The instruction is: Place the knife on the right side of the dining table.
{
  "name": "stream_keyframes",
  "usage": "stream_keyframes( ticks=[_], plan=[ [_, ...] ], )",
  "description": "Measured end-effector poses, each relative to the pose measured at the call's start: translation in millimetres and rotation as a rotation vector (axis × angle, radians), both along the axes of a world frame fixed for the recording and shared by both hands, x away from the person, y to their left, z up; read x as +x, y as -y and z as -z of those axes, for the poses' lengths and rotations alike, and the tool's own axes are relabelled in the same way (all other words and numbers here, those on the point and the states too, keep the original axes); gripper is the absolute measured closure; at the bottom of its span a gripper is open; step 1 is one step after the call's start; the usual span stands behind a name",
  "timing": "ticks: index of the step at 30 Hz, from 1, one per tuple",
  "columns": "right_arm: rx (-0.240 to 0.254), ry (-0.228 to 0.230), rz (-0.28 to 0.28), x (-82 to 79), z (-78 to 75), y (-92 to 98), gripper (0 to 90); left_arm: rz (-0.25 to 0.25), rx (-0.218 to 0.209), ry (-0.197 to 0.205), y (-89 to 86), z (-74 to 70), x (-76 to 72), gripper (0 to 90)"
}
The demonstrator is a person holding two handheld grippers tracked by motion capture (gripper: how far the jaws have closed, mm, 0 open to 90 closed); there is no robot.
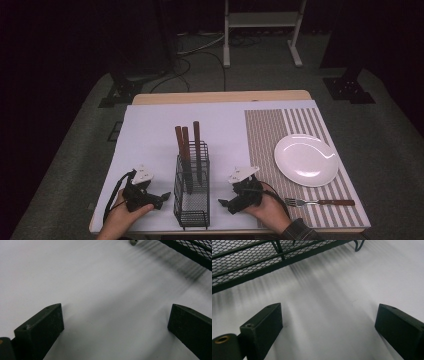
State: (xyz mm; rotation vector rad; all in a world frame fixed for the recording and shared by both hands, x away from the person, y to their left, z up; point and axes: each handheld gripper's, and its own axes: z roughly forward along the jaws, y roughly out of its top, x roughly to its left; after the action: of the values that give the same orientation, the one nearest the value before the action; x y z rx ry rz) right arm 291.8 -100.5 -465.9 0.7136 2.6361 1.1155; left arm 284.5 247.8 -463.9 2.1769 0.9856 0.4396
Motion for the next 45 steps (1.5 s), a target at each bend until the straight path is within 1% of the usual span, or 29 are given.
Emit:
stream_keyframes(
  ticks=[6, 12, 19, 26, 33, 37, 45],
  plan=[
    [0.006, -0.002, 0.001, 0.4, -0.1, 0.3, 6.3, 0.0, -0.001, 0.0, 0.0, 0.0, 0.0, 0.0],
    [0.0, -0.01, 0.002, 1.6, -1.5, -0.1, 6.2, 0.0, 0.0, 0.0, -0.1, 0.0, 0.0, 0.0],
    [0.005, -0.012, 0.006, 5.7, -7.1, 1.7, 6.2, 0.001, 0.001, 0.0, -0.2, 0.0, 0.0, 0.0],
    [0.025, -0.016, 0.019, 10.8, -15.9, 5.1, 6.2, 0.001, 0.001, -0.002, -0.1, -0.1, -0.1, 0.0],
    [0.061, 0.002, 0.04, 18.0, -27.9, 12.8, 6.2, 0.001, 0.002, -0.002, -0.1, -0.1, -0.1, 0.0],
    [0.07, 0.009, 0.047, 20.5, -32.2, 15.6, 6.2, 0.0, 0.001, -0.002, -0.1, -0.1, -0.1, 0.0],
    [0.112, 0.023, 0.061, 28.5, -50.1, 18.0, 6.2, 0.0, 0.001, -0.001, -0.1, -0.1, -0.1, 0.0]
  ],
)
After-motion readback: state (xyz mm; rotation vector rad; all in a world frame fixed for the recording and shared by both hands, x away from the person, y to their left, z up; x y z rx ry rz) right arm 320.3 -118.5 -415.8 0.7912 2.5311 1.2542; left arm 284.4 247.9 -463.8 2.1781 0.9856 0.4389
